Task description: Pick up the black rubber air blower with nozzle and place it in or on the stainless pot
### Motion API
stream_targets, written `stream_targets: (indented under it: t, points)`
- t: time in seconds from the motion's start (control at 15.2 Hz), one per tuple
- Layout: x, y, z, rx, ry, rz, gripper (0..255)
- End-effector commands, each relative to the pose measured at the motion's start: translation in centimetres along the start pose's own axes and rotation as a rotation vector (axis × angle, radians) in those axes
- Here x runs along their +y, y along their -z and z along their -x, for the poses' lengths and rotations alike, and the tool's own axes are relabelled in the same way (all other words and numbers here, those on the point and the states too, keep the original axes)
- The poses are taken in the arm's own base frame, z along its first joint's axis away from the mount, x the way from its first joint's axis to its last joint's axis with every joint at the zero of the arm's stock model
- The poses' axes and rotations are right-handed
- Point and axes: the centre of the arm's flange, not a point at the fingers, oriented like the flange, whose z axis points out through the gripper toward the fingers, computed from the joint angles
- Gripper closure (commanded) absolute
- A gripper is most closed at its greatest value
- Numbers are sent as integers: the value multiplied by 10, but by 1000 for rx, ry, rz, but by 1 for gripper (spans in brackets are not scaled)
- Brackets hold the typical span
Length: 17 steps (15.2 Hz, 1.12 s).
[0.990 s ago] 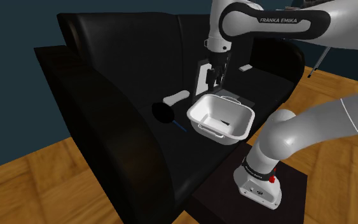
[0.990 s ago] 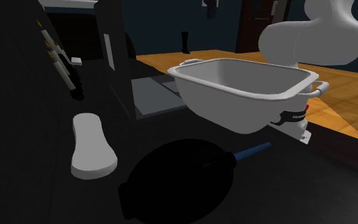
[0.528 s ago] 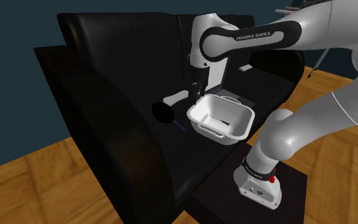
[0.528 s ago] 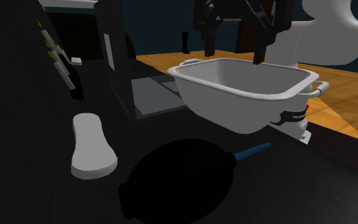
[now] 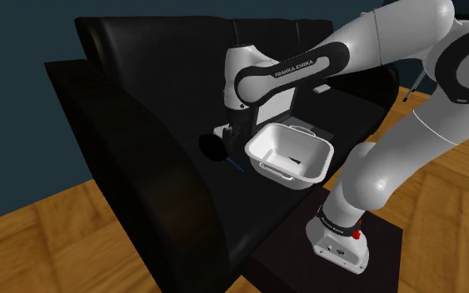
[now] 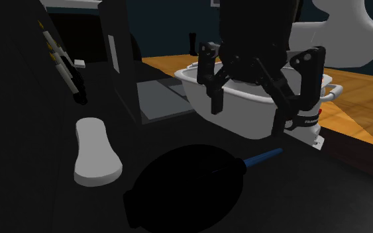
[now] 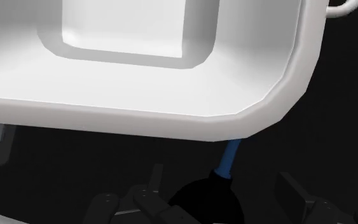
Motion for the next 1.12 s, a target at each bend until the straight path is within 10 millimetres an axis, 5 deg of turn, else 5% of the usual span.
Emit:
stream_targets:
  t: [0.0,0.53,1.06]
  points:
    - [-12,-16,-15,9,6,-4,0]
    - [-13,-57,-16,9,7,-5,0]
    - [-13,-57,-16,9,7,-5,0]
